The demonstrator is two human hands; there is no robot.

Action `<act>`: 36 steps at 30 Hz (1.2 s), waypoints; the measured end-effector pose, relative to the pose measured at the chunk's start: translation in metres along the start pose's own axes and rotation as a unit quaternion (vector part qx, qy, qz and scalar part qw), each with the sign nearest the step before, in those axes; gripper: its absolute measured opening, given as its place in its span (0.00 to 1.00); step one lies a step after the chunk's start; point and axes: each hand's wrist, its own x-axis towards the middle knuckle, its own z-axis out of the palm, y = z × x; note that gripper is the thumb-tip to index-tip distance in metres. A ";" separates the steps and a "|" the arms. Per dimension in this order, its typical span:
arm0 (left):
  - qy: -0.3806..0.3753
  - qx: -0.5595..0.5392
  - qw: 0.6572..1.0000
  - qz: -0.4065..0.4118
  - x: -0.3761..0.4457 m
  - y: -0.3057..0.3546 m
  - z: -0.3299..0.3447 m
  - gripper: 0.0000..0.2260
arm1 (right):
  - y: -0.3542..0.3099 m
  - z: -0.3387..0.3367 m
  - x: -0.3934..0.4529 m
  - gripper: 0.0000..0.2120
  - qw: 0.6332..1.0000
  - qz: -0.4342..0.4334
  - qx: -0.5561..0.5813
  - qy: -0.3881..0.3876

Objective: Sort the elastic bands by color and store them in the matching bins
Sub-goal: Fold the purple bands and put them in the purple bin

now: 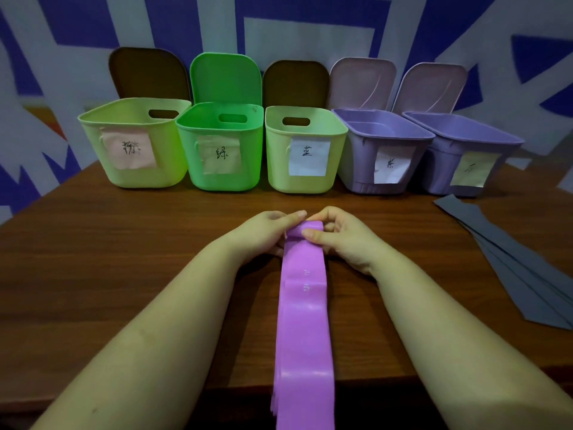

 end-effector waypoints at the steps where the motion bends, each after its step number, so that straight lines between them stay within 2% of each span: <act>1: 0.026 0.025 0.999 0.009 -0.002 0.000 0.002 0.14 | 0.000 0.002 0.000 0.08 1.000 0.004 -0.007 0.005; 4: 0.116 0.082 0.989 0.039 -0.010 -0.004 0.008 0.13 | -0.001 0.008 -0.003 0.08 0.999 0.011 -0.033 0.018; 7: 0.158 -0.024 0.986 0.054 -0.019 -0.011 0.016 0.10 | 0.002 0.018 -0.011 0.10 0.998 -0.011 -0.022 0.056; 11: 0.159 -0.126 0.976 0.080 -0.032 -0.017 0.020 0.09 | 0.010 0.029 -0.024 0.14 0.992 -0.043 0.044 0.112; 14: 0.166 -0.169 0.967 0.095 -0.037 -0.015 0.023 0.10 | 0.012 0.031 -0.025 0.13 0.991 -0.054 0.014 0.123; 17: 0.149 -0.208 0.961 0.102 -0.037 -0.014 0.025 0.11 | 0.011 0.031 -0.024 0.18 0.989 -0.050 0.009 0.137; 21: 0.115 -0.242 0.958 0.098 -0.036 -0.013 0.024 0.13 | 0.012 0.028 -0.022 0.14 0.988 -0.045 0.009 0.147; 24: 0.098 -0.268 0.954 0.095 -0.037 -0.013 0.021 0.12 | 0.013 0.027 -0.021 0.09 0.991 -0.040 0.053 0.119; 27: 0.081 -0.254 0.959 0.093 -0.036 -0.015 0.019 0.11 | 0.012 0.026 -0.023 0.12 0.989 -0.045 0.105 0.092; 29: 0.071 -0.223 0.969 0.084 -0.035 -0.017 0.020 0.14 | 0.011 0.026 -0.025 0.12 0.986 -0.049 0.131 0.086; 32: 0.084 -0.163 0.980 0.073 -0.036 -0.017 0.021 0.21 | 0.011 0.025 -0.027 0.10 0.988 -0.059 0.113 0.082; 36: 0.107 -0.158 0.977 0.094 -0.039 -0.017 0.019 0.18 | 0.009 0.025 -0.030 0.11 0.992 -0.067 0.088 0.066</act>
